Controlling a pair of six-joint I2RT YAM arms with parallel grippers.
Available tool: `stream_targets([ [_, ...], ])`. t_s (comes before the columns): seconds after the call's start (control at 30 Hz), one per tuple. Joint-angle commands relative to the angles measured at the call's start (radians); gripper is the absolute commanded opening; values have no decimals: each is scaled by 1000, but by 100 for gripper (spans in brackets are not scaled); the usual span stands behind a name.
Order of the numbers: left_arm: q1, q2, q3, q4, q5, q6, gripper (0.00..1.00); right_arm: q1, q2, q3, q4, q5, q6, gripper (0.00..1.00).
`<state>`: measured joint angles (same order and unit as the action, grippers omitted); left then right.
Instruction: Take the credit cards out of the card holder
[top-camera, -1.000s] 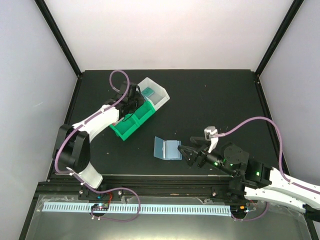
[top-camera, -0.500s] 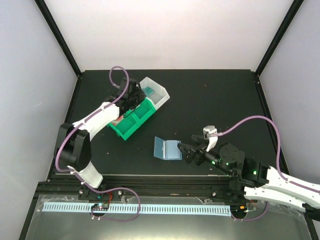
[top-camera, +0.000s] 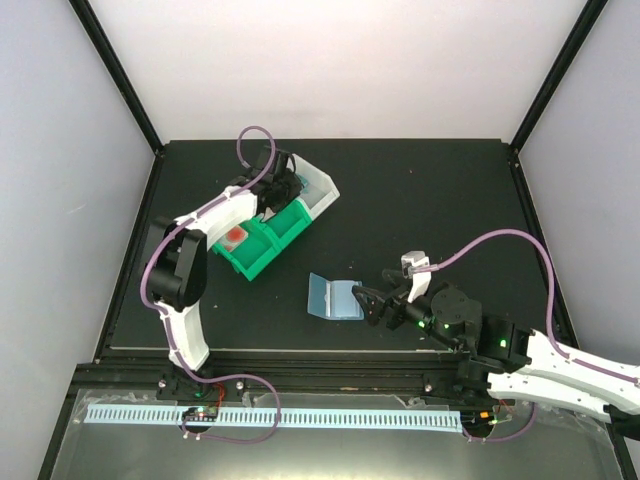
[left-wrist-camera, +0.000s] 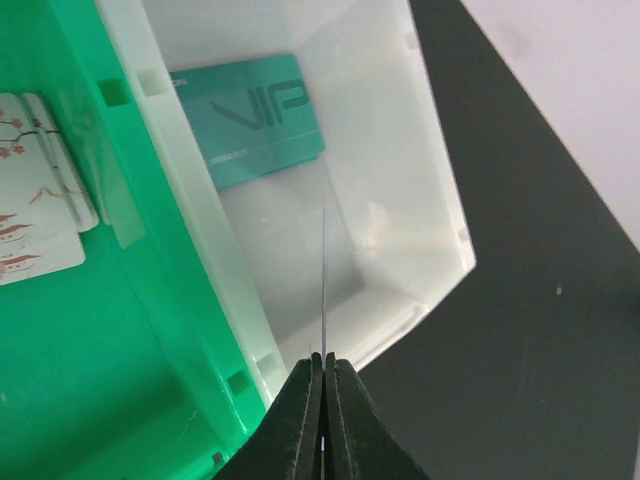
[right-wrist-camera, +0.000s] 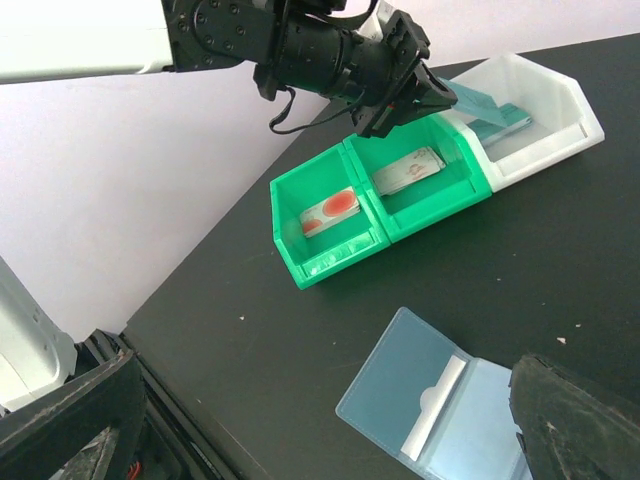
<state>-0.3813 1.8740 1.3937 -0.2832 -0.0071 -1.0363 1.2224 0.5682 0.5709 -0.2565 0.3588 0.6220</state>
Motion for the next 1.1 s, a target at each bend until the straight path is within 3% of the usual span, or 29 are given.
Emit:
stream_targets([
  [0.0, -2, 35, 111, -172, -39, -21, 2, 3, -13, 10, 9, 33, -11, 100],
  [0.57, -2, 8, 87, -378, -85, 28, 2, 3, -7, 1, 44, 5, -8, 100],
  [0.87, 2, -53, 16, -213, -12, 91, 2, 3, -10, 3, 37, -3, -11, 100],
  [1.07, 24, -15, 65, -169, 48, 116, 2, 2, -28, 0, 28, 13, -16, 100],
])
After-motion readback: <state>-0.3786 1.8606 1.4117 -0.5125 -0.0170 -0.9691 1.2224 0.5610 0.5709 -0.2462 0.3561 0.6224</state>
